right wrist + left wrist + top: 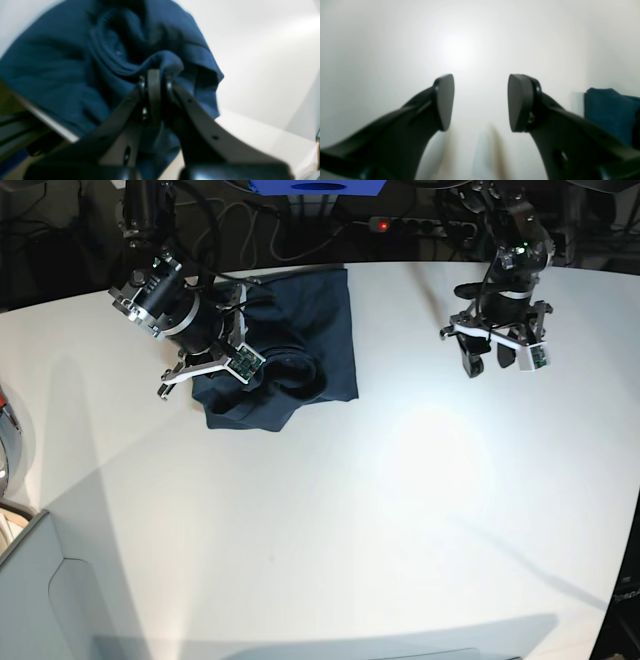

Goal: Fold the T-shirt properly
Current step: 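Release the shirt and lift the right gripper away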

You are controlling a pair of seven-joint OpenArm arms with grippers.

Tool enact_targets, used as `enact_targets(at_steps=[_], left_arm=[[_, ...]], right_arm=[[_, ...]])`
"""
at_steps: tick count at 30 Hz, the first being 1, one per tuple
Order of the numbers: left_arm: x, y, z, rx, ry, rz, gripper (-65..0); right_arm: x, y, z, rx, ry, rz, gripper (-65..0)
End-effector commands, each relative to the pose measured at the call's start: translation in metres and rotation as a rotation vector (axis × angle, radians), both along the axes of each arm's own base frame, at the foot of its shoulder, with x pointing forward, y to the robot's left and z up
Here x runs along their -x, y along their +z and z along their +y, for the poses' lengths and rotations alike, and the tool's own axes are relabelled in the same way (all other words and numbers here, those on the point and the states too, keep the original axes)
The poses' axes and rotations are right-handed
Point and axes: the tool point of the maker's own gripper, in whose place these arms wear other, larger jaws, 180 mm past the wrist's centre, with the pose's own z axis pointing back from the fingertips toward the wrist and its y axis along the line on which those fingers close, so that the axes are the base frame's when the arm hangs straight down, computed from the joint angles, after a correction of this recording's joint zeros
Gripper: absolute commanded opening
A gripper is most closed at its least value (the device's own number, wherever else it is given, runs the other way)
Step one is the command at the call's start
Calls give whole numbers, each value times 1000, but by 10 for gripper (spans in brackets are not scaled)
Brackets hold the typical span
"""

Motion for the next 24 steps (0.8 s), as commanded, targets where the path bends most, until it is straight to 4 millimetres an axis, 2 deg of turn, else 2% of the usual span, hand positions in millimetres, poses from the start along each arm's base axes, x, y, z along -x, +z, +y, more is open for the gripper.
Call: enact_targets(at_steps=[1, 4, 8, 10, 15, 19, 24], left_arm=[[-5, 10, 0, -8, -4, -40, -319], [-5, 10, 0, -8, -5, -41, -319], [-10, 14, 0, -11, -9, -55, -319], [-13, 16, 1, -13, -8, -63, -319], [-13, 16, 1, -13, -8, -63, -319], [-13, 16, 1, -13, -8, -64, -319], [-13, 16, 1, -13, -8, -64, -319]], right_arm=[[2, 7, 5, -20, 18, -20, -648], [17, -3, 8, -26, 24, 25, -648], [39, -8, 35, -55, 113, 67, -648], [50, -11, 43, -55, 154, 86, -648], [78, -13, 75, -53, 340, 103, -648], [89, -12, 88, -30, 458, 88, -648], [82, -9, 90, -21, 470, 64, -645]])
